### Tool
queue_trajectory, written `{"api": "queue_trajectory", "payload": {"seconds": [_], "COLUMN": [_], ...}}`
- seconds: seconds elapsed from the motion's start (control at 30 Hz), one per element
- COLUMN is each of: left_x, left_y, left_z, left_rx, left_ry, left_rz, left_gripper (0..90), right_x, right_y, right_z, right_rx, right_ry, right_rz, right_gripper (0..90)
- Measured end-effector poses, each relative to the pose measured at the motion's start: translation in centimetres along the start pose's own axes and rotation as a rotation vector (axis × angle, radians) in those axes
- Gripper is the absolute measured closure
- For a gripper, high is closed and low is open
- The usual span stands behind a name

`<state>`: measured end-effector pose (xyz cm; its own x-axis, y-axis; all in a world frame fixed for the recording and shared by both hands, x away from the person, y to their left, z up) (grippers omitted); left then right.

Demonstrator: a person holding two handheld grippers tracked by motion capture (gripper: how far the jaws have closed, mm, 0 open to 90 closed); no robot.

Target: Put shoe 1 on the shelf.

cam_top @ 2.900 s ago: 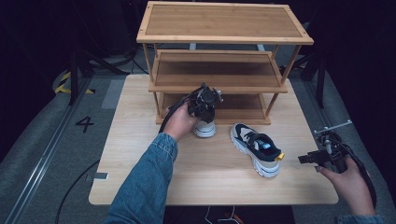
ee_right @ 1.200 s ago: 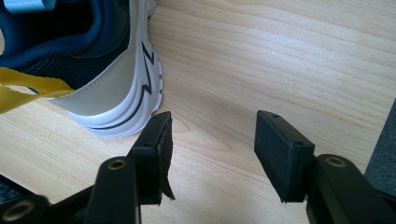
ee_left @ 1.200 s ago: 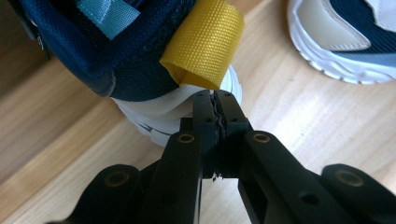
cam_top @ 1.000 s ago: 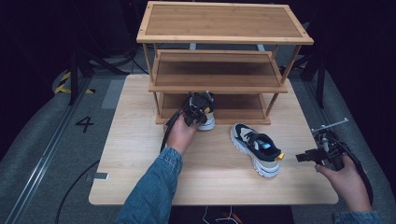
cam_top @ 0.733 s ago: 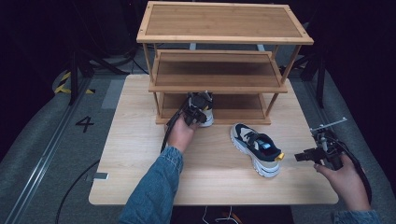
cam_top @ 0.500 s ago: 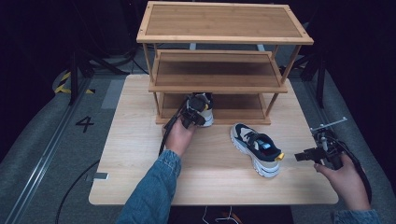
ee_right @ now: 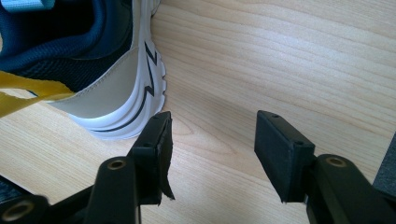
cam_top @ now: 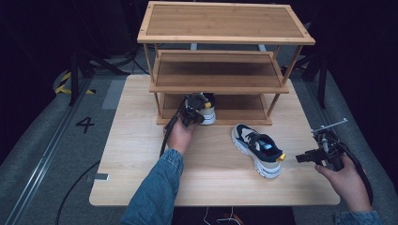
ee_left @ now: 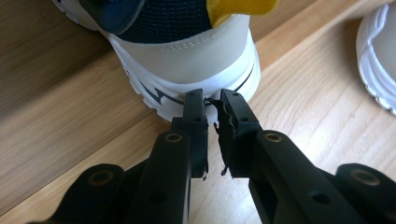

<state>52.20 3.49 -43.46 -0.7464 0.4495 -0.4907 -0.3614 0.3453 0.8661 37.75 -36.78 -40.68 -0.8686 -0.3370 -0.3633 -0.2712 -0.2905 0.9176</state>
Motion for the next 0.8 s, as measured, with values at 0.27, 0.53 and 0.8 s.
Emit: {"api": "queue_trajectory", "payload": {"seconds": [0.27, 0.53, 0.8], "left_x": [-0.3, 0.1, 1.2], "left_y": [-0.6, -0.1, 3.2], "left_z": [0.0, -0.4, -1.4], "left_rx": [-0.009, 0.021, 0.027], "left_ry": [-0.013, -0.015, -0.092], "left_rz": [-0.019, 0.088, 0.115], "left_gripper": [78.1, 62.6, 50.9], "right_x": [0.0, -0.2, -0.9], "right_y": [0.1, 0.2, 0.3], "right_z": [0.0, 0.2, 0.7], "right_rx": [0.002, 0.003, 0.002], "right_ry": [0.003, 0.009, 0.03], "right_rz": [-0.003, -0.007, -0.013], "right_gripper": [46.8, 46.8, 46.8]}}
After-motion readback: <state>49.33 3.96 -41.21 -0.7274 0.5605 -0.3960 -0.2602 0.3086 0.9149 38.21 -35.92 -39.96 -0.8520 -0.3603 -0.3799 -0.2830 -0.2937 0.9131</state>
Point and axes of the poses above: each handheld gripper's, and its own axes: y roughly backward along the jaws, x roughly out of its underside, z roughly to its left, the point moved 2 cm from there along -y, roughly forward along the jaws, and after that the axes turned 1 degree about y, right-handed, at the moved point
